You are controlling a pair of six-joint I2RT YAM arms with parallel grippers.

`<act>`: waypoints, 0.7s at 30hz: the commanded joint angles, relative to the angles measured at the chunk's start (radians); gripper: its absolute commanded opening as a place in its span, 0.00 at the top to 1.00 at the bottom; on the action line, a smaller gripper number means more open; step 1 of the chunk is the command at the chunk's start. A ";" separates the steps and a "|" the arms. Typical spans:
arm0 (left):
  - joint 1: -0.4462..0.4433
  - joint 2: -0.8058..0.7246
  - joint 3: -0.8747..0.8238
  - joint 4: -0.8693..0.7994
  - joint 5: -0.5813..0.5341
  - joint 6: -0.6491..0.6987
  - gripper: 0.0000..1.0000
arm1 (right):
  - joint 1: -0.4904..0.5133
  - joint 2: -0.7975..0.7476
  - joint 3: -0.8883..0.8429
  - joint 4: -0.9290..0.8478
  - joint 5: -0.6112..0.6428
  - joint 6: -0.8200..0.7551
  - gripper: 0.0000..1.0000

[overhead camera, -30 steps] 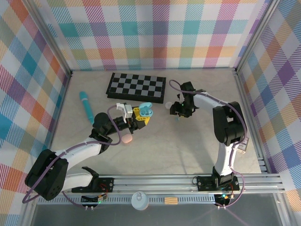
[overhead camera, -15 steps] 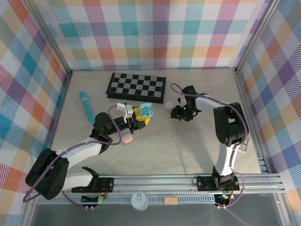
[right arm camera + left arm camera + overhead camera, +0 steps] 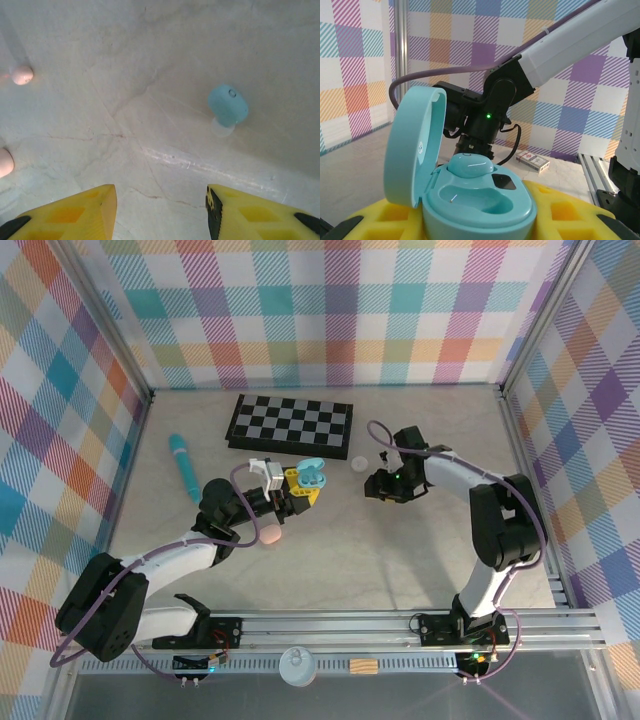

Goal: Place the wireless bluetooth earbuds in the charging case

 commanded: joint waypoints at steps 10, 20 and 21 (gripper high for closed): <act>0.005 0.001 0.010 0.061 0.018 -0.017 0.71 | -0.061 0.196 0.177 0.009 -0.071 -0.114 0.48; 0.005 0.003 0.015 0.057 0.021 -0.016 0.71 | -0.063 0.199 0.113 0.026 -0.158 -0.122 0.52; 0.005 0.003 0.015 0.060 0.021 -0.017 0.71 | -0.063 0.197 0.109 0.026 -0.158 -0.123 0.53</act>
